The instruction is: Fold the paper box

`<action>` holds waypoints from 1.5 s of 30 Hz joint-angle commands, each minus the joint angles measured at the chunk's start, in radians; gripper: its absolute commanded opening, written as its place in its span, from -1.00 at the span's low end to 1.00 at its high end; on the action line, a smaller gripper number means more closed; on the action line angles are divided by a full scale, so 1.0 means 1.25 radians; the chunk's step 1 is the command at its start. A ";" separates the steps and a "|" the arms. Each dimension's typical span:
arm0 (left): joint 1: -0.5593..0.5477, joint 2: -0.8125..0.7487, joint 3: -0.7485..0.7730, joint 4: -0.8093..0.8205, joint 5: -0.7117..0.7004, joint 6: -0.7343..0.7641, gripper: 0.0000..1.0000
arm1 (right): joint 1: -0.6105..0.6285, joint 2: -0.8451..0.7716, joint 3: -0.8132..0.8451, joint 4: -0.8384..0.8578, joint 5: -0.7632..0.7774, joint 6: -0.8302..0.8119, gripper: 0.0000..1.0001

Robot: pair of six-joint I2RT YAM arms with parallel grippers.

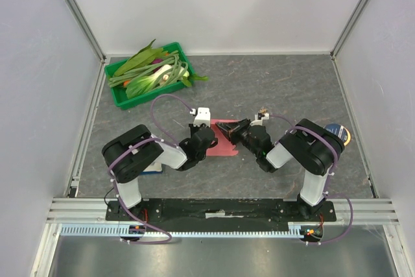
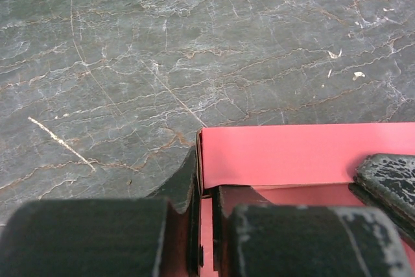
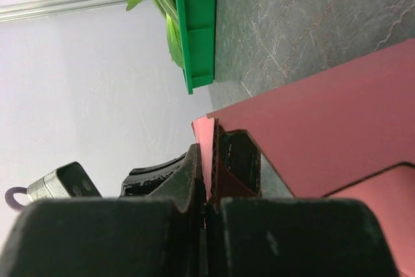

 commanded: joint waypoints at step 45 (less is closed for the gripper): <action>0.052 -0.360 -0.199 -0.187 0.302 -0.066 0.06 | 0.043 -0.022 0.003 -0.030 -0.008 -0.012 -1.00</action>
